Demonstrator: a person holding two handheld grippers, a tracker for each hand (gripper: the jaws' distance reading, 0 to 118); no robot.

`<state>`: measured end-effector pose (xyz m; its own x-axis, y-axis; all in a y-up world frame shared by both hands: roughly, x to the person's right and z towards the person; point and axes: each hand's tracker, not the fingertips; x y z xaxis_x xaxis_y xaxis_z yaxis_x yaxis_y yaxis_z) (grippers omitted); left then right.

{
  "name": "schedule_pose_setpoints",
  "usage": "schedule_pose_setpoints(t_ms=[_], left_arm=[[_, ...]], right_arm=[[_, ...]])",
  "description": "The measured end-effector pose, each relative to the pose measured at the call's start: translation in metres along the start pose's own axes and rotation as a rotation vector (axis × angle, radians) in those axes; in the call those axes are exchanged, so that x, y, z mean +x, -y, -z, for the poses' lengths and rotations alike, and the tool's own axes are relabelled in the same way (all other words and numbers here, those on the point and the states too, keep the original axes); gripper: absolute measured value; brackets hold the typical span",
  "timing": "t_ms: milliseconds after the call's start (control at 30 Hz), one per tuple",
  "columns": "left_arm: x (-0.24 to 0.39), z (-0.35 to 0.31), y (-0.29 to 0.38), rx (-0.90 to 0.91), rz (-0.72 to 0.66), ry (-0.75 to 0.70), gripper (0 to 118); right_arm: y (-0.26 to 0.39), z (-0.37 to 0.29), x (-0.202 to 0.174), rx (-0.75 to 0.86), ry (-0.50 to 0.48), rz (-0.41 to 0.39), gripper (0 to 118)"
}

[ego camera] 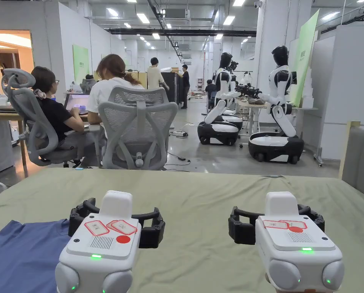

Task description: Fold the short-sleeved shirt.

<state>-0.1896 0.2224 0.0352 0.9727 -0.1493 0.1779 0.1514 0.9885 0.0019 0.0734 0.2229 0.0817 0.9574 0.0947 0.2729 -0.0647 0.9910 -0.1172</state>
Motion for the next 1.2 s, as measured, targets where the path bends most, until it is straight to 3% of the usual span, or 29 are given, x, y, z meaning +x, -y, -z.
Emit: schedule_pose_setpoints(t_ms=[1200], left_arm=[[0.0002,0.0003,-0.0016,0.009,0.005,0.010,118]], right_arm=[[0.0008,0.0016,0.0043,-0.013,-0.004,0.031,118]])
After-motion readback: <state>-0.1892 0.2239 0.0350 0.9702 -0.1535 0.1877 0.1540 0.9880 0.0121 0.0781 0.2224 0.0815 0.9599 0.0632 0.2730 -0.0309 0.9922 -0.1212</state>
